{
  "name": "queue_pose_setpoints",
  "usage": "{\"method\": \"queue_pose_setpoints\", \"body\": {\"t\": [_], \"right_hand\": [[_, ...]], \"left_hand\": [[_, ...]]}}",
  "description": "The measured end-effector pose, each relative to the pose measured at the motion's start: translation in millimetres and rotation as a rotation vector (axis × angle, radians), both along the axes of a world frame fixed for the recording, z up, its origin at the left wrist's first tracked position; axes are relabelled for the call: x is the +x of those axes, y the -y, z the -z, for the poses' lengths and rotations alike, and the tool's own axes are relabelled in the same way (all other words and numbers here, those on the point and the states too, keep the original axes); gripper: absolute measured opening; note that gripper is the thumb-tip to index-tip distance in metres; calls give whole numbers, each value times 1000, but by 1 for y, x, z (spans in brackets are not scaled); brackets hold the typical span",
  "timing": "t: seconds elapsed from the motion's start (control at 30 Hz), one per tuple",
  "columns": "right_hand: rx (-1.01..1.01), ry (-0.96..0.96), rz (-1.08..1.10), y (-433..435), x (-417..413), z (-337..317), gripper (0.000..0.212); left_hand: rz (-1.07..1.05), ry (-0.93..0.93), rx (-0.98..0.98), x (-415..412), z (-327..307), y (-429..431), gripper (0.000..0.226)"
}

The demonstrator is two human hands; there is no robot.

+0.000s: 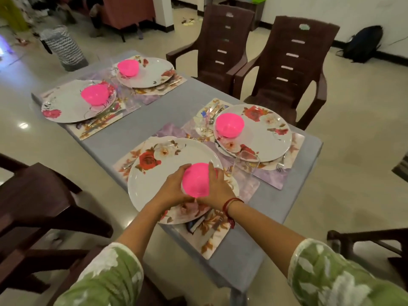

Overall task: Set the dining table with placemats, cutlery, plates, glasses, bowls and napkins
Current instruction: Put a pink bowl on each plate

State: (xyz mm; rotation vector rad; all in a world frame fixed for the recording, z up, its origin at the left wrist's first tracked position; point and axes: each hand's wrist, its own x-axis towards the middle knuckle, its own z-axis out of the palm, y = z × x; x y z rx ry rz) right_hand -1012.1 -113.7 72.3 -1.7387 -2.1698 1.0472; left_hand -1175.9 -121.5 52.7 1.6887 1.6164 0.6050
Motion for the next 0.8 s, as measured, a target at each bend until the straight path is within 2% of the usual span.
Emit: {"method": "queue_pose_setpoints", "body": {"t": [0.27, 0.37, 0.5, 0.6, 0.8], "right_hand": [[-43, 45, 67, -37, -14, 6, 126], [-4, 51, 93, -34, -13, 6, 115], [48, 53, 61, -19, -4, 6, 105], [106, 41, 29, -5, 2, 2, 93], [134, -123, -6, 33, 1, -2, 78]], "left_hand": [[-44, -87, -52, 0, 14, -39, 108], [-78, -101, -31, 9, 13, -45, 109], [-94, -117, -36, 5, 14, -37, 123], [-79, -92, -43, 0, 17, -26, 116], [-121, 2, -25, 10, 22, -15, 98]]}}
